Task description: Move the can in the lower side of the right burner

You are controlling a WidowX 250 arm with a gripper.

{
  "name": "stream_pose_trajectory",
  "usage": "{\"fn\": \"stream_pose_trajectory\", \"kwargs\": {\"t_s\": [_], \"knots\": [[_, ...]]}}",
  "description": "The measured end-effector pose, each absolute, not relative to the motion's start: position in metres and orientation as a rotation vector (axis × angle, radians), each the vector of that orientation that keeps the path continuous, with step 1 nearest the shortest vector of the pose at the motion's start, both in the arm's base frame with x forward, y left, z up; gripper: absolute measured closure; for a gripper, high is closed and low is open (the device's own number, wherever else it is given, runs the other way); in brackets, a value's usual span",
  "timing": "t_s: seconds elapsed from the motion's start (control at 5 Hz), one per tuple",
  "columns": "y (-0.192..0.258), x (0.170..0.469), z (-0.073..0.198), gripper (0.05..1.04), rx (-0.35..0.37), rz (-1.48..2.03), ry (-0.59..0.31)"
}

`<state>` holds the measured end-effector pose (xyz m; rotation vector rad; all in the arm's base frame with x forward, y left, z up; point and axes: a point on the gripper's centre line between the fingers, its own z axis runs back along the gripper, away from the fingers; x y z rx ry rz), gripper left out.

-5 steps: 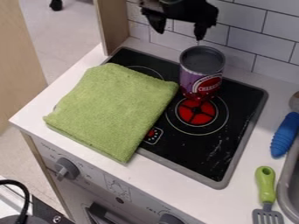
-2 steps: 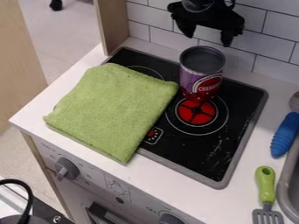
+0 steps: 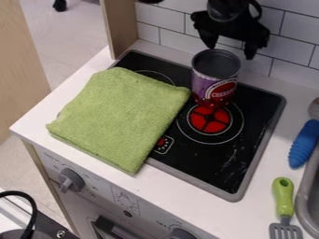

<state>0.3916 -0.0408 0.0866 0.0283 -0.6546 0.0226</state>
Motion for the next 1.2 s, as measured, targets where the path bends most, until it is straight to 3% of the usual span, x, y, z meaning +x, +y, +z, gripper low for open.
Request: {"fn": "stream_pose_trajectory", "kwargs": {"t_s": [0.4,1.2], "knots": [[-0.040,0.386,0.072,0.084,0.045,0.060,-0.619],[-0.059,0.313,0.059,0.084,0.074,0.106,-0.487]]}}
